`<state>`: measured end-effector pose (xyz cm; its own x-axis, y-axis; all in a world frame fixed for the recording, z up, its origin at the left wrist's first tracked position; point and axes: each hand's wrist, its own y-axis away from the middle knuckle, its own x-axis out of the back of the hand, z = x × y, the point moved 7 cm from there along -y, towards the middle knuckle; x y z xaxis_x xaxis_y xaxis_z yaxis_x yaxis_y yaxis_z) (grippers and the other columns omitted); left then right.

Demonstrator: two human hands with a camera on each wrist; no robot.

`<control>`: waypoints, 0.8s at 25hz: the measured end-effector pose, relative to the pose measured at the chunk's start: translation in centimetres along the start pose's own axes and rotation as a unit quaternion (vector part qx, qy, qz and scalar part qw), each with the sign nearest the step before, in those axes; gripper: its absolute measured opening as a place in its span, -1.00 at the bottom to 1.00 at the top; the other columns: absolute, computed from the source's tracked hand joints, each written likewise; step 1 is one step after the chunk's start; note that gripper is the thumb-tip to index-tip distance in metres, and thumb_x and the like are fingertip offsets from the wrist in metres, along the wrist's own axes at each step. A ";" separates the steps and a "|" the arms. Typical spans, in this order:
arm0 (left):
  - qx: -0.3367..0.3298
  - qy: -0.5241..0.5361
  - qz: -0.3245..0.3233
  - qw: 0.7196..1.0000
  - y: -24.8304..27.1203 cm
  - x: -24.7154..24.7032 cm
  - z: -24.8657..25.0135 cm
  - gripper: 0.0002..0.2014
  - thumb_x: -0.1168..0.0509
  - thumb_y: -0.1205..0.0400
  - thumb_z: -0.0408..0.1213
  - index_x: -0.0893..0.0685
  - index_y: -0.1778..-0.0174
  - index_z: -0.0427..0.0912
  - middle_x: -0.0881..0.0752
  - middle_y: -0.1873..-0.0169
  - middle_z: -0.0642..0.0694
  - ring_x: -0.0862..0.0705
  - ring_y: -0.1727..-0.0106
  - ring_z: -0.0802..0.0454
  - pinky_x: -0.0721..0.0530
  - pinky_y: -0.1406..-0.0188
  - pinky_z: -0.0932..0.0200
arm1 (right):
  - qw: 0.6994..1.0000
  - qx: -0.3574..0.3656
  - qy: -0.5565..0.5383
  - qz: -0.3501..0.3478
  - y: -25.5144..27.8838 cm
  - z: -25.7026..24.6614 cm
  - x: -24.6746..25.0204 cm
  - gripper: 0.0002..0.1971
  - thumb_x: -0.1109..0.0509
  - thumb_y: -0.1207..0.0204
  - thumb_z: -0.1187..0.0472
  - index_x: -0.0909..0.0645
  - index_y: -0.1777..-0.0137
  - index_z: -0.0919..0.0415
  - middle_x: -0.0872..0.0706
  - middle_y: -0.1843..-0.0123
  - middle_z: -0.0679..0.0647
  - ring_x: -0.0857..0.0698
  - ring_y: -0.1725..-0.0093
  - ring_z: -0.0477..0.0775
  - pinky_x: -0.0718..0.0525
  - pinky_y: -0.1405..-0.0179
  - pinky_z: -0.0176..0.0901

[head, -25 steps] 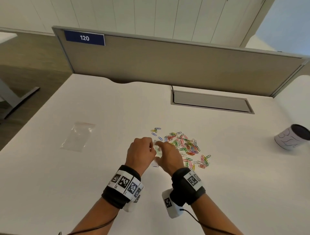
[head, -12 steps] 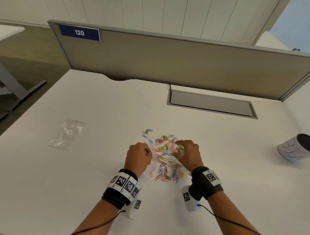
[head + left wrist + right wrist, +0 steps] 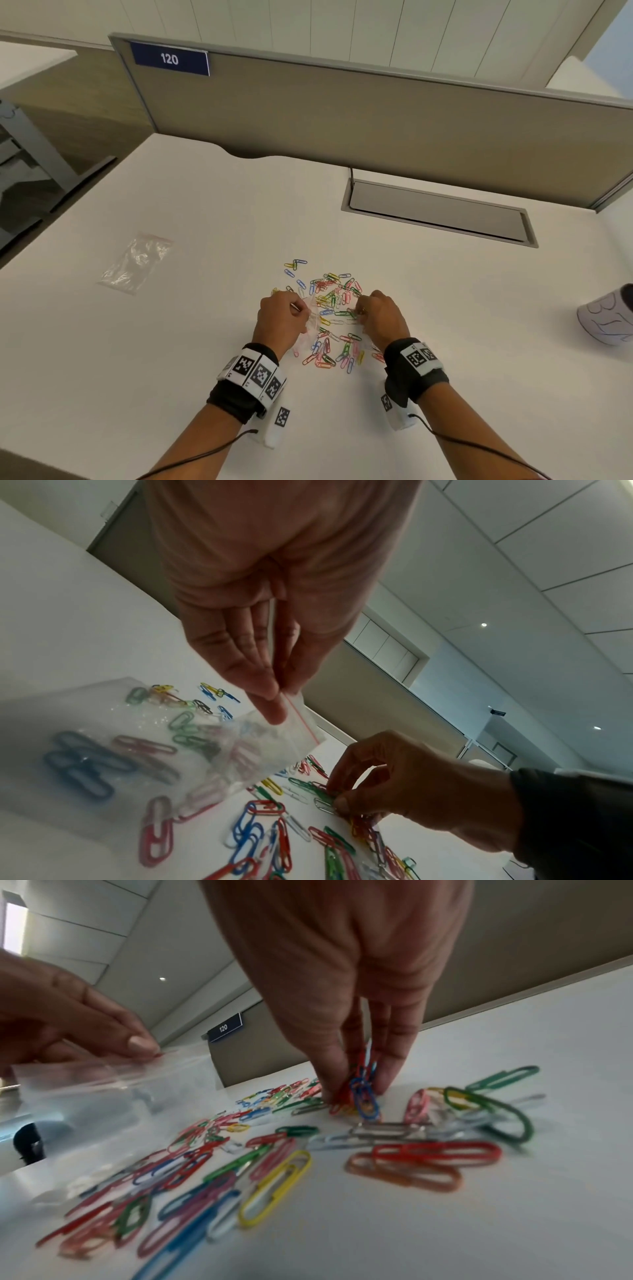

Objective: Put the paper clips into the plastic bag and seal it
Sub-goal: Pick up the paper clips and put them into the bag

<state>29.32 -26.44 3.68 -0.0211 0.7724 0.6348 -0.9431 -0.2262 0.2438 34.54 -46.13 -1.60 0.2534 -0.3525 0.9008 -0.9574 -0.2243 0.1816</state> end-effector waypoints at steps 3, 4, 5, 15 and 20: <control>0.002 0.007 0.003 1.000 0.3 -0.3 0.3 -0.93 -0.42 -0.57 -0.35 -0.74 0.21 -0.24 -0.73 0.47 -0.02 -0.77 0.52 0.17 -0.65 0.42 0.38 | 1.000 -0.005 -0.015 -0.004 -0.1 0.4 0.2 -0.81 -0.27 -0.50 0.39 -0.71 0.04 0.21 -0.75 0.01 0.19 -0.72 0.05 0.24 -0.70 0.05 -0.04; 0.000 0.007 0.003 1.000 0.4 -0.4 0.4 -0.93 -0.42 -0.57 -0.35 -0.75 0.20 -0.25 -0.72 0.49 0.00 -0.75 0.54 0.20 -0.64 0.42 0.40 | 0.999 -0.014 -0.034 0.005 -0.1 0.8 0.5 -0.80 -0.29 -0.49 0.40 -0.73 0.06 0.21 -0.78 0.02 0.19 -0.74 0.07 0.23 -0.70 0.05 -0.06; -0.001 0.006 0.005 1.000 0.5 -0.5 0.6 -0.93 -0.41 -0.57 -0.35 -0.75 0.20 -0.25 -0.71 0.50 0.00 -0.73 0.55 0.22 -0.63 0.43 0.42 | 0.998 -0.025 -0.059 0.016 -0.1 1.3 0.9 -0.81 -0.33 -0.48 0.40 -0.76 0.07 0.21 -0.81 0.03 0.18 -0.75 0.06 0.21 -0.69 0.05 -0.12; 0.001 0.008 0.011 1.000 1.1 -0.8 1.4 -0.93 -0.41 -0.56 -0.38 -0.76 0.21 -0.29 -0.73 0.48 -0.05 -0.79 0.49 0.11 -0.65 0.43 0.41 | 0.825 -0.080 -0.557 -0.050 3.5 -1.9 3.1 -0.82 -0.55 -0.39 0.37 -0.78 0.00 0.36 -0.85 0.08 0.29 -0.82 0.11 0.19 -0.82 0.05 -0.13; -0.006 -0.003 0.017 1.000 1.3 -0.7 2.1 -0.93 -0.42 -0.56 -0.39 -0.77 0.23 -0.26 -0.80 0.44 -0.15 -0.83 0.41 0.05 -0.77 0.28 0.25 | 0.916 -0.034 -0.394 -0.069 2.6 -4.9 3.1 -0.86 -0.57 -0.39 0.32 -0.80 0.07 0.34 -0.85 0.17 0.28 -0.79 0.28 0.09 -0.84 0.11 -0.08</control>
<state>28.75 -28.52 5.08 -0.0519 0.7610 0.6467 -0.9457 -0.2455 0.2130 32.16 -43.36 3.63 0.3685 -0.8769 0.3086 -0.9082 -0.2687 0.3210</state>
